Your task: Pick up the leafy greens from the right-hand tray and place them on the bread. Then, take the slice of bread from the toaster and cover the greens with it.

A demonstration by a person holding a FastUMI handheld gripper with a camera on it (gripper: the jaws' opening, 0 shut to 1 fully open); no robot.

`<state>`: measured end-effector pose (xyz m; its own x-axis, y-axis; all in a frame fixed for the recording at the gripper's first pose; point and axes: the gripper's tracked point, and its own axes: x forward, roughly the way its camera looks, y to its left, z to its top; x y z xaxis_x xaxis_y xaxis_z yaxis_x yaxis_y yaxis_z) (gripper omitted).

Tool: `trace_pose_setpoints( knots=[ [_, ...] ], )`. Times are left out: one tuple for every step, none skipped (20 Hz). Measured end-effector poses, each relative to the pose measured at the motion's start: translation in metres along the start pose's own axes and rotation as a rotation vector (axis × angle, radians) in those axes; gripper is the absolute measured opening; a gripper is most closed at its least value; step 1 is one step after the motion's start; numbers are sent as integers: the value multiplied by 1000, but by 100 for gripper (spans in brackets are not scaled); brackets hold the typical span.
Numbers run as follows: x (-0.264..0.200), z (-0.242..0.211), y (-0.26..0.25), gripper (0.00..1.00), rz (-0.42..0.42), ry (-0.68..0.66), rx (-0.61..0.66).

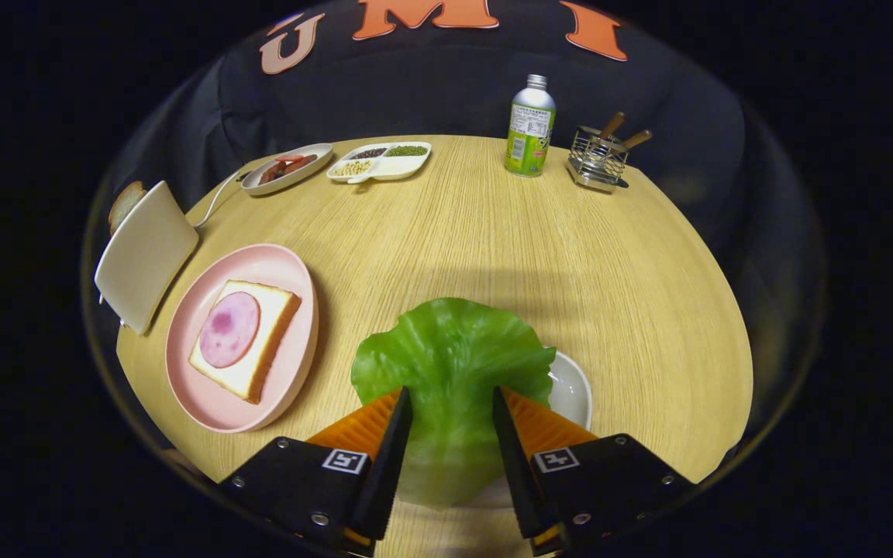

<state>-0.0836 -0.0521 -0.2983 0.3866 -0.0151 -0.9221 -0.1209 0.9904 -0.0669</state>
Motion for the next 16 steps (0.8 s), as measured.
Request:
trace_pose_setpoints(
  knots=[
    [-1,-2,2,61,14,-5,-27],
    [1,0,1,57,16,-7,-27],
    [1,1,1,55,15,-12,-22],
    [2,1,1,49,17,-14,-28],
    [2,1,1,44,14,-19,-34],
    [2,2,3,35,18,-22,-39],
    [2,2,5,30,23,-24,-45],
    [2,3,6,22,29,-29,-55],
    [3,3,7,18,31,-33,-61],
    [3,5,7,10,26,-38,-61],
    [3,5,7,7,23,-42,-62],
    [3,6,7,3,20,-45,-55],
    [4,5,6,3,15,-51,-46],
    [4,7,4,2,8,-58,-38],
    [2,8,3,3,12,-66,-26],
    [-1,10,3,2,17,-75,-11]
  ],
)
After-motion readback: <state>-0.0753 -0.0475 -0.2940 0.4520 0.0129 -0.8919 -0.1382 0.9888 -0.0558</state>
